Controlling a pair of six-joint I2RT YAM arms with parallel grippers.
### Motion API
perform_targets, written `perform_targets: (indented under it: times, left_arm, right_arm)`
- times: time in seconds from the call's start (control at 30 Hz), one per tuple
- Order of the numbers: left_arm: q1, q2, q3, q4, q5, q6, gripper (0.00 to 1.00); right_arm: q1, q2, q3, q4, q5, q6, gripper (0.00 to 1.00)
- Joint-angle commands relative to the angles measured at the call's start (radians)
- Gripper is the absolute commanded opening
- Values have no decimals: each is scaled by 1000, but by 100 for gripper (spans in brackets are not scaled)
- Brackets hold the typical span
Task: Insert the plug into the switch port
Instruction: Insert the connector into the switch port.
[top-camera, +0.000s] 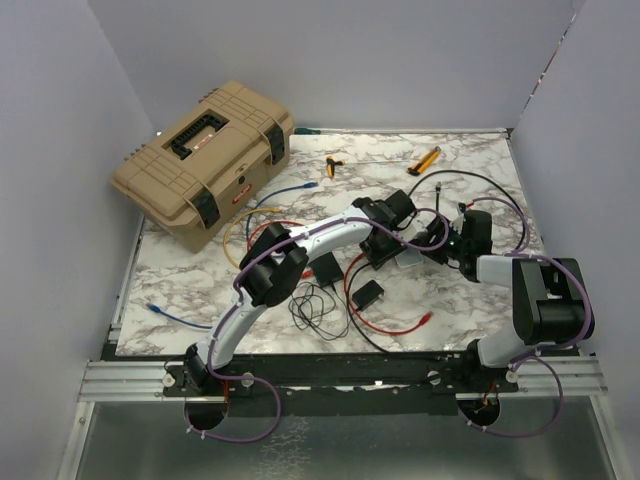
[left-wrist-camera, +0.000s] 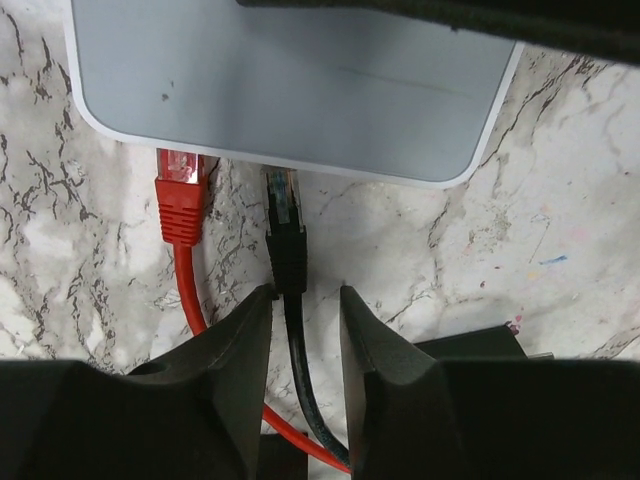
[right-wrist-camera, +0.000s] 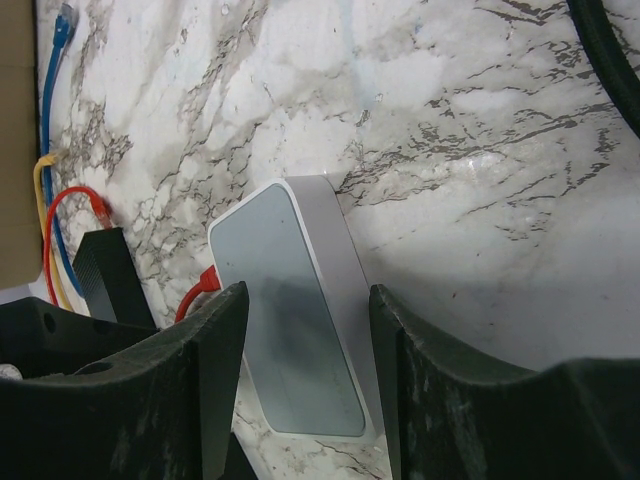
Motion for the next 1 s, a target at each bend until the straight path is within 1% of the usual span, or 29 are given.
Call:
perform_targets:
  times: [0.0, 0.23, 0.5, 0.7, 0.83, 0.93, 0.97]
  left_arm:
    - [1, -36, -82, 50, -28, -11, 35]
    - [1, -86, -171, 169, -80, -38, 36]
    - [1, -130, -250, 278, -79, -48, 36]
    - [1, -134, -270, 314, -53, -56, 36]
    - [1, -140, -289, 333, -48, -55, 27]
    - [1, -148, -311, 351, -46, -50, 12]
    - [1, -155, -325, 365, -44, -48, 9]
  right_arm:
    - [0, 13, -21, -19, -17, -18, 56]
    - [0, 12, -20, -18, -21, -19, 56]
    - [0, 18, -21, -14, -28, -19, 56]
    - [0, 18, -20, -15, -28, -22, 56]
    - [0, 19, -21, -16, -26, -22, 56]
    - [0, 19, -19, -15, -29, -22, 56]
    - [0, 19, -19, -14, -32, -22, 56]
